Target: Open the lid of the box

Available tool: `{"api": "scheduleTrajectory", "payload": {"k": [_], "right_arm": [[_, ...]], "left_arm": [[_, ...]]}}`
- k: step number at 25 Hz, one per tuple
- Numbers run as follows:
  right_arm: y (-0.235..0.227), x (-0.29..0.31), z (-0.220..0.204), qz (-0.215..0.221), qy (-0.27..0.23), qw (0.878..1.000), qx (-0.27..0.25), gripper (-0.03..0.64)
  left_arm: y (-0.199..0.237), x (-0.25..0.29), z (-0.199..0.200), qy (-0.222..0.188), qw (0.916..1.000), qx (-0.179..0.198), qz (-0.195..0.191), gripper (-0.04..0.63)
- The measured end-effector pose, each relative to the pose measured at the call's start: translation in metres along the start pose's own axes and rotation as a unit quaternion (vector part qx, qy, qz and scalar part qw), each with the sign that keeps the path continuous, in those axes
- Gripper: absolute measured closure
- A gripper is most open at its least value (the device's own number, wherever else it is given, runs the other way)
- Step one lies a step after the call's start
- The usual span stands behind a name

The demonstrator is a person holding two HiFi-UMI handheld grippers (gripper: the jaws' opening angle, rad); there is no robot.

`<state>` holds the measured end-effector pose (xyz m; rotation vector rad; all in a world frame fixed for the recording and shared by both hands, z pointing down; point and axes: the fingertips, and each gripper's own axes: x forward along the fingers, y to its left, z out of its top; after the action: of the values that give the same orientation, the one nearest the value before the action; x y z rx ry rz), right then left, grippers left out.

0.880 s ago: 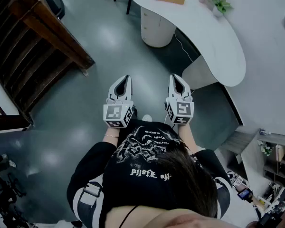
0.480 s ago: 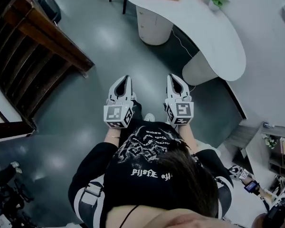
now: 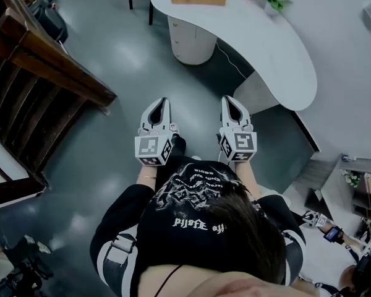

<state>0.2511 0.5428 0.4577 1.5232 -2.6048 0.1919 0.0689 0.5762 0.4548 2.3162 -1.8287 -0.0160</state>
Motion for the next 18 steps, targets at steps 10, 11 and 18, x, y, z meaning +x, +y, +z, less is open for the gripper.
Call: {"api": "scheduleTrajectory", "payload": {"k": [10, 11, 18], "right_arm": [[-0.004, 0.098, 0.019, -0.002, 0.009, 1.0, -0.024, 0.591], [-0.005, 0.107, 0.021, -0.003, 0.009, 1.0, -0.025, 0.591], [-0.005, 0.152, 0.024, -0.022, 0.02, 0.999, -0.022, 0.591]], "left_arm": [[0.053, 0.091, 0.012, 0.016, 0.9988, 0.009, -0.045, 0.568], [0.057, 0.1, 0.014, 0.016, 0.9986, 0.008, -0.05, 0.568], [0.089, 0.146, 0.026, 0.017, 0.9966, 0.008, -0.08, 0.568]]}}
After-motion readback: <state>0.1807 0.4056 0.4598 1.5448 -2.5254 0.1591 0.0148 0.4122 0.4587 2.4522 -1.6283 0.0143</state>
